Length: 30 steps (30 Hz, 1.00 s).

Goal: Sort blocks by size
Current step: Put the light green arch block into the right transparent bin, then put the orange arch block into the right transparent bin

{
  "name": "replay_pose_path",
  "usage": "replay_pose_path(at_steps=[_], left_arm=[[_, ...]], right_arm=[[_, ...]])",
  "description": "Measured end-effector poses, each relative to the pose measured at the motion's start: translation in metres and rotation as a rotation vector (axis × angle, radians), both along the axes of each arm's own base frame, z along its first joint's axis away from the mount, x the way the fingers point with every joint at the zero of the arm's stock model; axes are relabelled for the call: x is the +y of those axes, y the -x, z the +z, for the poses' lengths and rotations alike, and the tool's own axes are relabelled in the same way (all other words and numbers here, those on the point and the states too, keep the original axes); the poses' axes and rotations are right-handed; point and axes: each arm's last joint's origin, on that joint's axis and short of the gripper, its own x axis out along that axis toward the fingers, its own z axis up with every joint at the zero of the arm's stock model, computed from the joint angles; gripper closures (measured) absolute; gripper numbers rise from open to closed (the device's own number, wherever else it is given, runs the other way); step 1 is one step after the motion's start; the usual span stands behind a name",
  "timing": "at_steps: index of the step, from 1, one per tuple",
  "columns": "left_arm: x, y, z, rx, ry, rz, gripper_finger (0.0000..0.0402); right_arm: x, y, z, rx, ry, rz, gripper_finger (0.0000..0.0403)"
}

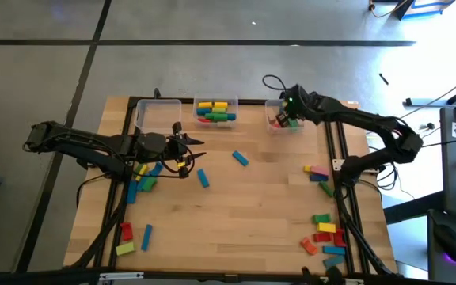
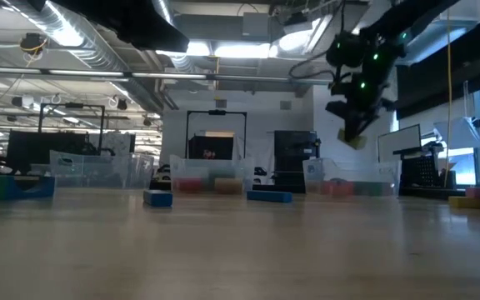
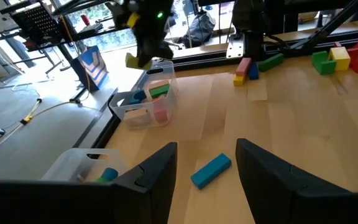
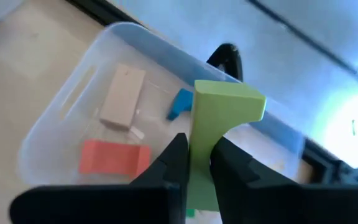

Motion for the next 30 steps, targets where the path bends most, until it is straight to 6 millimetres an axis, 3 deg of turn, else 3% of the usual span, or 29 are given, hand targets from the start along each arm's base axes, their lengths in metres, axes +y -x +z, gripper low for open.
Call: replay_pose_path(at_steps=[5,14,19,30], left_arm=[[0.000,0.000,0.000,0.001,-0.002,-0.001,0.0243],[0.000,0.000,0.000,0.002,-0.006,-0.002,0.0243],[0.000,0.000,0.000,0.003,-0.009,-0.003,0.0243],[0.000,0.000,0.000,0.003,-0.009,-0.003,0.0243]], right_arm=[[-0.023,-0.008,-0.027,-0.036,-0.088,0.002,0.0352],[-0.038,-0.027,-0.059,-0.083,-0.138,0.038,0.0351],[-0.039,-0.029,-0.063,-0.083,-0.144,0.039,0.0329],[-0.037,-0.026,-0.059,-0.051,-0.136,0.069,0.0239]])
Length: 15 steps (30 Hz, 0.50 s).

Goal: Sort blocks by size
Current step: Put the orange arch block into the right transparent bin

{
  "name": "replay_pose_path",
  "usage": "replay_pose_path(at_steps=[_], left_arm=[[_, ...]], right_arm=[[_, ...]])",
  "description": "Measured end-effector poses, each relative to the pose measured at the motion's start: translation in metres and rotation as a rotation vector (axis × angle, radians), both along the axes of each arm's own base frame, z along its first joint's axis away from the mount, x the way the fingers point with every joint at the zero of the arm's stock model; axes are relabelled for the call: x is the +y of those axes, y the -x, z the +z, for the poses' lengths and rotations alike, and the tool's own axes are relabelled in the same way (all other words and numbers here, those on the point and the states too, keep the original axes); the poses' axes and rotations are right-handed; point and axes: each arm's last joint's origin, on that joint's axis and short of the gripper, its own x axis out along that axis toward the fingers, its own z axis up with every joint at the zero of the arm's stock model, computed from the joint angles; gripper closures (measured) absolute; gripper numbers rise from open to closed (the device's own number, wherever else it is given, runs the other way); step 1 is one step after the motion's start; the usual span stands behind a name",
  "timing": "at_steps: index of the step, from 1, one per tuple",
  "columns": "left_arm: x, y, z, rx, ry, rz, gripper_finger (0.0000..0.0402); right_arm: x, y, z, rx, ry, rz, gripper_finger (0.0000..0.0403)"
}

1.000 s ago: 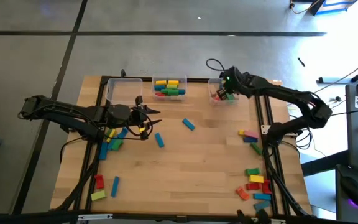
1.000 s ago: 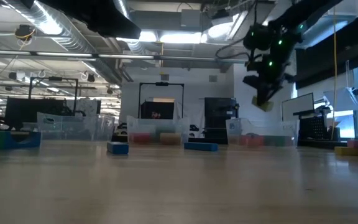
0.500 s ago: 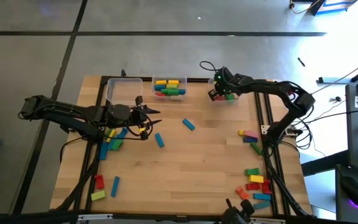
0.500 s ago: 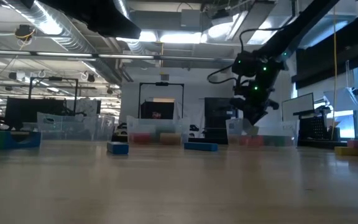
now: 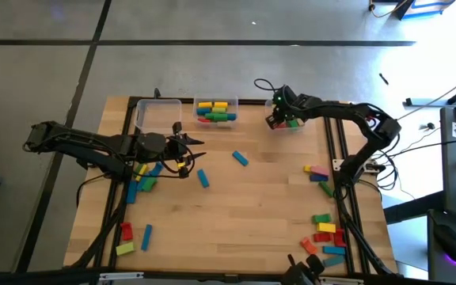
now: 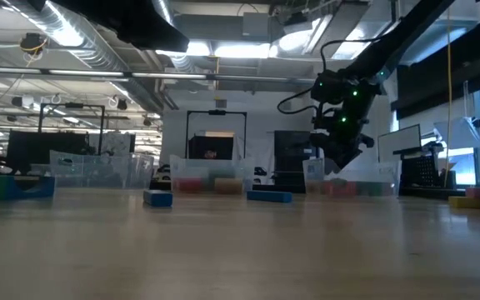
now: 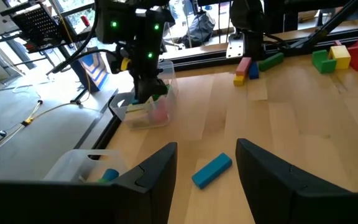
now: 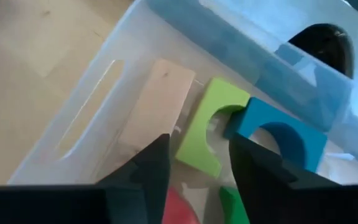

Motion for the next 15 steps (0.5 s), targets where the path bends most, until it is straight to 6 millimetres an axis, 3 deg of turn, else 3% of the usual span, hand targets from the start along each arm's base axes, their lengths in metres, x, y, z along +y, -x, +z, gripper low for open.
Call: replay_pose_path(at_steps=[4,7,15], left_arm=[[0.000,0.000,0.000,0.000,0.000,0.000,0.0243],[0.000,0.000,0.000,0.000,0.000,0.000,0.0243],[0.000,0.000,0.000,-0.001,0.000,0.000,0.0243]], right_arm=[[0.014,0.005,0.021,-0.015,-0.002,0.039,0.0231],[0.037,0.011,0.042,-0.005,-0.009,0.087,0.0231],[0.126,0.033,0.088,-0.049,-0.157,0.252,0.0231]])
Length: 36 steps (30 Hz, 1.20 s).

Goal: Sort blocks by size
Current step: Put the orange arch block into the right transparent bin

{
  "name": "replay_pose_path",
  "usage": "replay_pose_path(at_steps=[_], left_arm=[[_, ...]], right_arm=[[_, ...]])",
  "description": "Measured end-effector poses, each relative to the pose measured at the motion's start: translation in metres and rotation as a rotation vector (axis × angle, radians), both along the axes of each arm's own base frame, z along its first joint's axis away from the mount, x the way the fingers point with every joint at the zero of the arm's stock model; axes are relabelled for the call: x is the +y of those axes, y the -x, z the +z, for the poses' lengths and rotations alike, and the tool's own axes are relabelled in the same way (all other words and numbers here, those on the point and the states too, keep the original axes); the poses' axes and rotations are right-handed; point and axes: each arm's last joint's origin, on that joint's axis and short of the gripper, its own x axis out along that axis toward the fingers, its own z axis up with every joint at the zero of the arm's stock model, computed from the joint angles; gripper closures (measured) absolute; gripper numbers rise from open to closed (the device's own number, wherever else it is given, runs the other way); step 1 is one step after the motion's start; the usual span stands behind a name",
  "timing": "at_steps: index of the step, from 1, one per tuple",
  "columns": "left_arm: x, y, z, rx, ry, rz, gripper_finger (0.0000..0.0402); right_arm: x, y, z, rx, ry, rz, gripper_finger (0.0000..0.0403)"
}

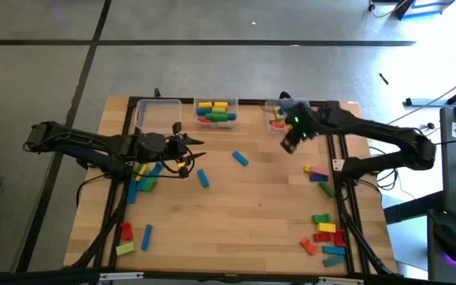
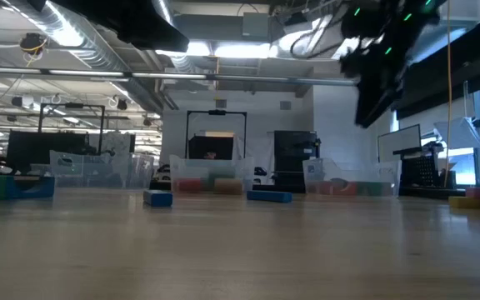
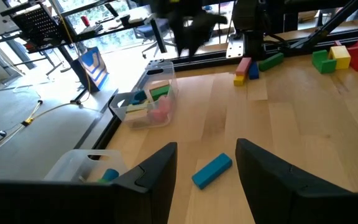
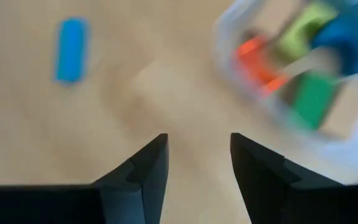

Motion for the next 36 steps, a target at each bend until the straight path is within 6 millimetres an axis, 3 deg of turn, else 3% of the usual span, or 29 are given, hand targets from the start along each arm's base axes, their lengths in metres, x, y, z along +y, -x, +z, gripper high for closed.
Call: replay_pose_path(at_steps=[8,15,23,31,36], left_arm=[[0.000,0.000,0.000,-0.002,0.006,0.002,0.0243],[0.000,0.000,0.000,-0.002,0.007,0.002,0.0243],[0.000,0.000,0.000,-0.009,0.024,0.007,0.0243],[0.000,0.000,0.001,-0.015,0.025,0.007,0.0243],[0.000,0.000,0.001,-0.015,0.025,0.007,0.0243]], right_arm=[[0.096,0.007,0.007,0.016,-0.256,0.135,0.0231],[0.160,0.014,0.002,0.074,-0.410,0.159,0.0231],[0.197,0.019,-0.004,0.043,-0.414,0.095,0.0219],[0.229,0.021,-0.023,0.268,-0.599,0.006,0.0117],[0.250,0.017,-0.042,0.363,-0.632,-0.026,0.0082]])
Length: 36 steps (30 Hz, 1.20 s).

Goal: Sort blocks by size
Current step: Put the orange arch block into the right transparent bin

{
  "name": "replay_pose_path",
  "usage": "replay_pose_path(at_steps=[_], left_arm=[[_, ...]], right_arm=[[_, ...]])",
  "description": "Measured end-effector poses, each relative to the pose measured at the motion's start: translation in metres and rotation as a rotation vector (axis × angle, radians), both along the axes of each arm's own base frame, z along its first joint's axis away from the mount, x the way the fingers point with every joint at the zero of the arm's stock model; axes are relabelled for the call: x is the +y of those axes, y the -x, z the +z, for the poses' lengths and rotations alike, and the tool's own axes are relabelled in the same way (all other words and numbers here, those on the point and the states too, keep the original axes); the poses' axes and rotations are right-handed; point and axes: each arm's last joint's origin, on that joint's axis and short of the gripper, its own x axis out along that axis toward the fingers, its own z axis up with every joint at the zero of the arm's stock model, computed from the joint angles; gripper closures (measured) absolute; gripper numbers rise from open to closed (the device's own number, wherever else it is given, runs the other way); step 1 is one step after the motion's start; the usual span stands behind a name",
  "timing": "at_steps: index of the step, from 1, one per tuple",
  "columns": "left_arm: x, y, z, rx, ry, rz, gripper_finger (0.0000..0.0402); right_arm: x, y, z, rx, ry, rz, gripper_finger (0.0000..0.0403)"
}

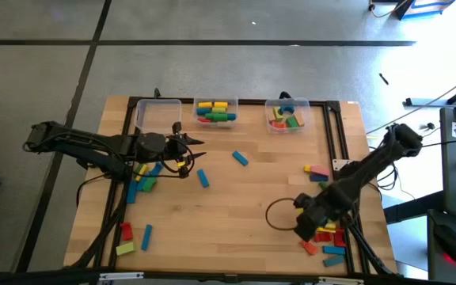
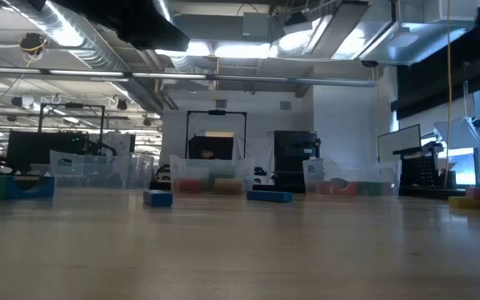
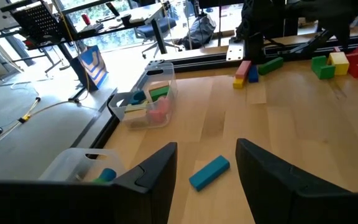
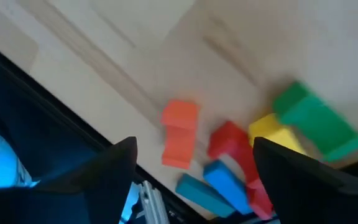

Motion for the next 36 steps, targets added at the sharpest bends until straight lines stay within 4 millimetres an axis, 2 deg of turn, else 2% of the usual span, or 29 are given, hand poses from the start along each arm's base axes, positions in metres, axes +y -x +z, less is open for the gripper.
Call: replay_pose_path(at_steps=[7,15,26,31,36], left_arm=[[0.000,0.000,0.000,0.001,0.000,0.000,0.0243],[0.000,0.000,0.000,0.000,0.006,0.002,0.0243],[0.000,0.000,0.000,-0.001,0.006,0.002,0.0243],[0.000,0.000,0.000,0.000,0.006,0.002,0.0243],[0.000,0.000,0.000,-0.002,0.006,0.002,0.0243]], right_arm=[[0.024,-0.019,-0.031,0.035,-0.053,0.023,0.0085],[0.031,-0.024,-0.060,0.165,-0.029,0.034,0.0101],[0.035,-0.028,-0.083,0.253,-0.011,0.058,0.0104],[0.035,-0.028,-0.087,0.262,-0.006,0.066,0.0105],[0.034,-0.031,-0.087,0.237,-0.005,0.074,0.0132]])
